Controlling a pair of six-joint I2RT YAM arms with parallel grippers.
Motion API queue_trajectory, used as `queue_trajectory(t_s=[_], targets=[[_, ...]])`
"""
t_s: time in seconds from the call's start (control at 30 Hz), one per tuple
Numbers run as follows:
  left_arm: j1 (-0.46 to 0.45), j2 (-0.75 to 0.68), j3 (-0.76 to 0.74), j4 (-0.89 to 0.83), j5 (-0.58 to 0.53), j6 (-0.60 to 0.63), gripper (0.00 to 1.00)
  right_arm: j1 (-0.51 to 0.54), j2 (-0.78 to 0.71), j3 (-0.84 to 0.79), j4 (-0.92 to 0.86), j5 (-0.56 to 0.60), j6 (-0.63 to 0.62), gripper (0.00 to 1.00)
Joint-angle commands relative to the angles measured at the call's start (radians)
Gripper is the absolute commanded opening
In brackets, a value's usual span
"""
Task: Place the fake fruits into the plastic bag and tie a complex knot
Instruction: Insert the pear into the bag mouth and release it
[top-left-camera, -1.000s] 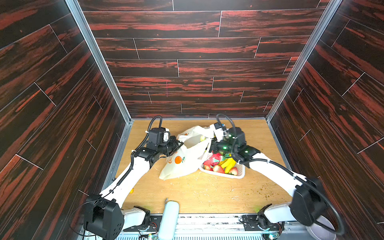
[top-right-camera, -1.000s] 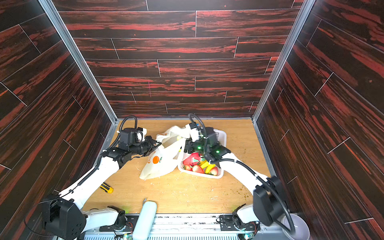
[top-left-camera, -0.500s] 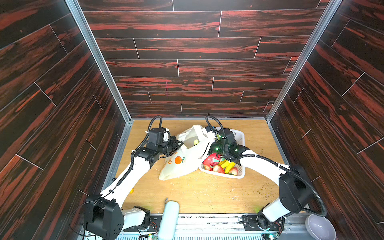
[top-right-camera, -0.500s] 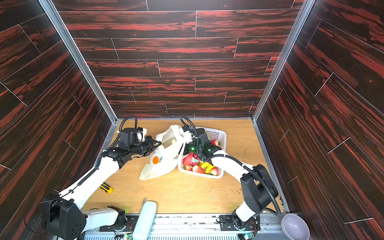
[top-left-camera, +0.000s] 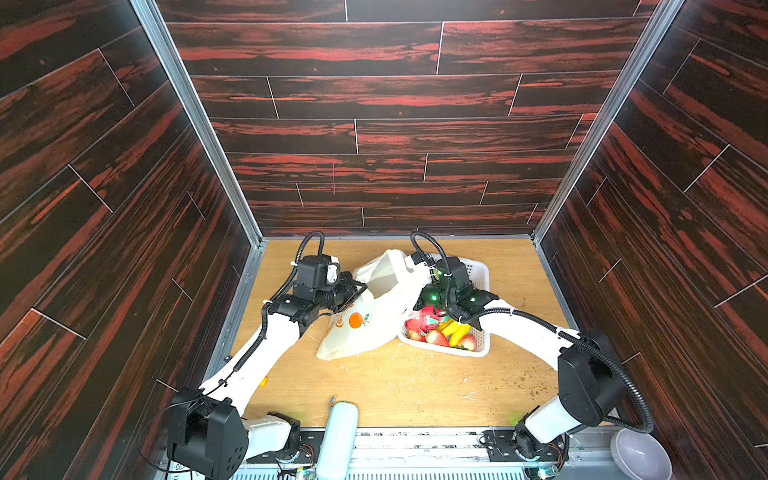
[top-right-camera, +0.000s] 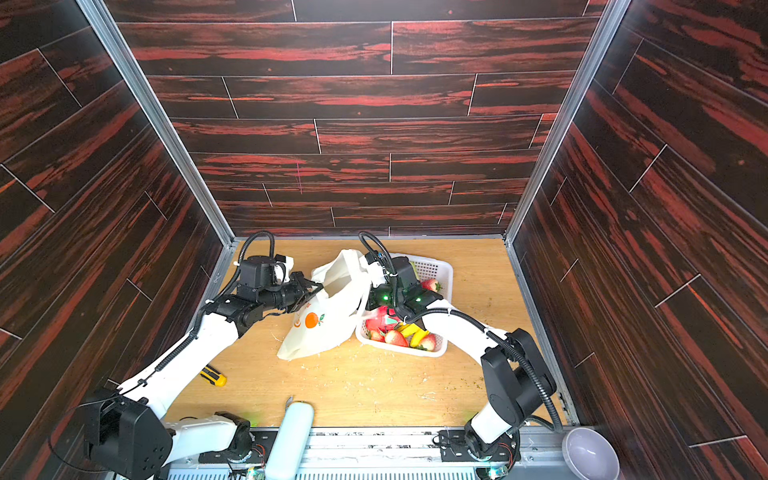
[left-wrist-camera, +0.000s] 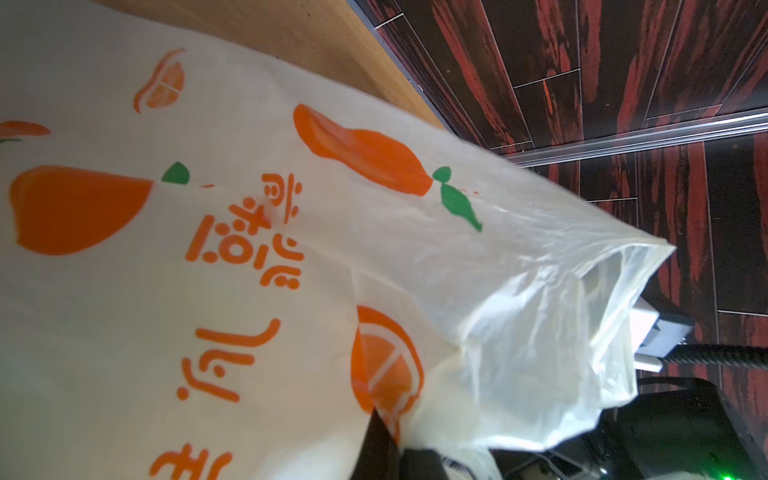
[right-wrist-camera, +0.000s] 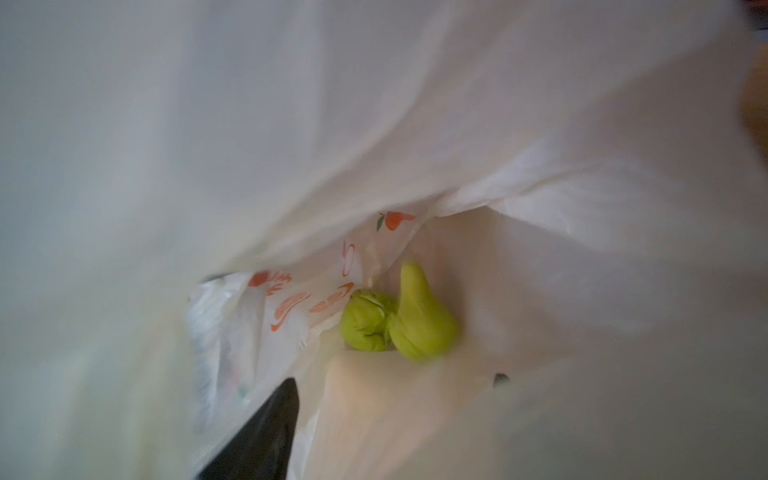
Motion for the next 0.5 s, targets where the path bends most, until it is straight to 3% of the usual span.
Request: queue_trajectory(t_s=[0.0, 0.33, 0.47], targets=[[0.005, -0.001, 0.017, 0.003, 0.001, 0.004, 0.0, 0.006, -0.066, 0.004, -0.022, 0.032, -0.015, 0.74], [0.004, -0.005, 0.016, 0.001, 0.0, 0.006, 0.0, 0.001, -0.129, -0.017, -0.08, 0.081, -0.019, 0.75], [0.004, -0.006, 0.014, 0.0, -0.001, 0.004, 0.0, -0.013, -0.182, -0.055, -0.098, 0.102, -0.027, 0.8]])
